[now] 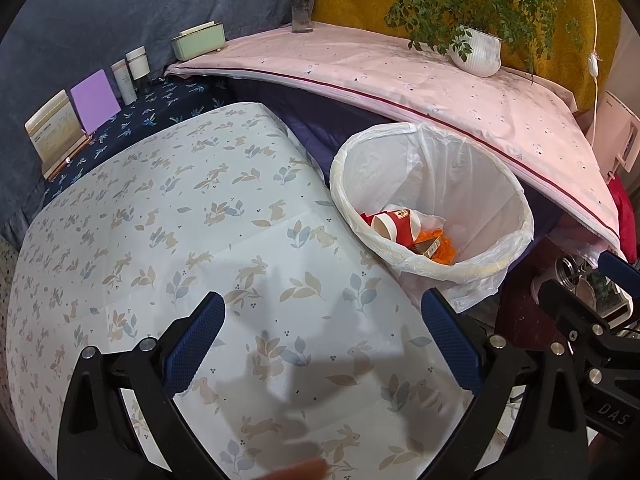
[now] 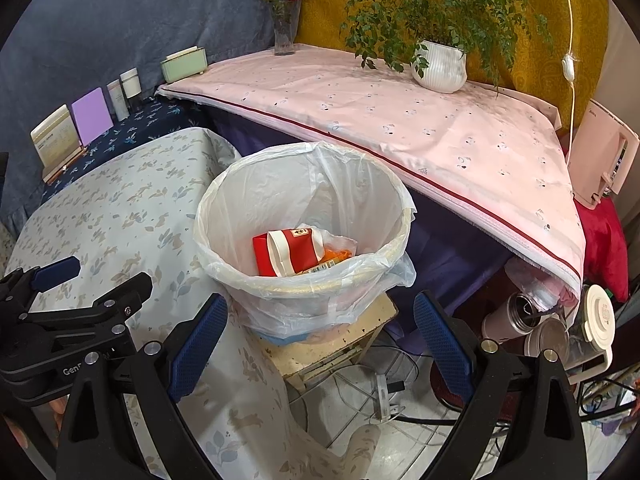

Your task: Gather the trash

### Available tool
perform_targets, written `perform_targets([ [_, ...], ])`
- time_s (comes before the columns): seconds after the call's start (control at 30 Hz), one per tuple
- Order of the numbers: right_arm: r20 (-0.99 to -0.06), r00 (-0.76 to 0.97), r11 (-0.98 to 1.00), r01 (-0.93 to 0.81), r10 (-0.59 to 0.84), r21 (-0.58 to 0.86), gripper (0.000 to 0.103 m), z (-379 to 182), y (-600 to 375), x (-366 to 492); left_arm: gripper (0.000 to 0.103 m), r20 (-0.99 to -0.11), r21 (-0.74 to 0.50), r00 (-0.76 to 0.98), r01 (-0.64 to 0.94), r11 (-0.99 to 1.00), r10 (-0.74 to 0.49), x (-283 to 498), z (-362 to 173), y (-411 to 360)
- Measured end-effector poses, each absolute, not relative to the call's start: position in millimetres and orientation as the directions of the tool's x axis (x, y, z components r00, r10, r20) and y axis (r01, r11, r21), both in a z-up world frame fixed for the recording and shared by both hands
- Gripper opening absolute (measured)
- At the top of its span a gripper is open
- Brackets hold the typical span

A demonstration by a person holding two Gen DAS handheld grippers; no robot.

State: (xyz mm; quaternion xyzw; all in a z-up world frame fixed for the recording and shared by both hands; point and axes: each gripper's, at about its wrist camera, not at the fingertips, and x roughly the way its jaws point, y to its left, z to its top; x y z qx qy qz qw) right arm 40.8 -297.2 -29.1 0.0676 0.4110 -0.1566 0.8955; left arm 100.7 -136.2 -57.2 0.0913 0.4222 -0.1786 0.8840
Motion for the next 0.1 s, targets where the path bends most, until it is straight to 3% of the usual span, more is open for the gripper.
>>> perform_targets([
  [0.1, -0.759, 0.612, 0.941, 0.338, -0.224, -0.006, 0.09, -30.7, -295.5, 40.2, 0.094, -0.778, 0.018, 0.581, 0.398, 0.917, -0.237, 99.9, -58.1, -136.4],
])
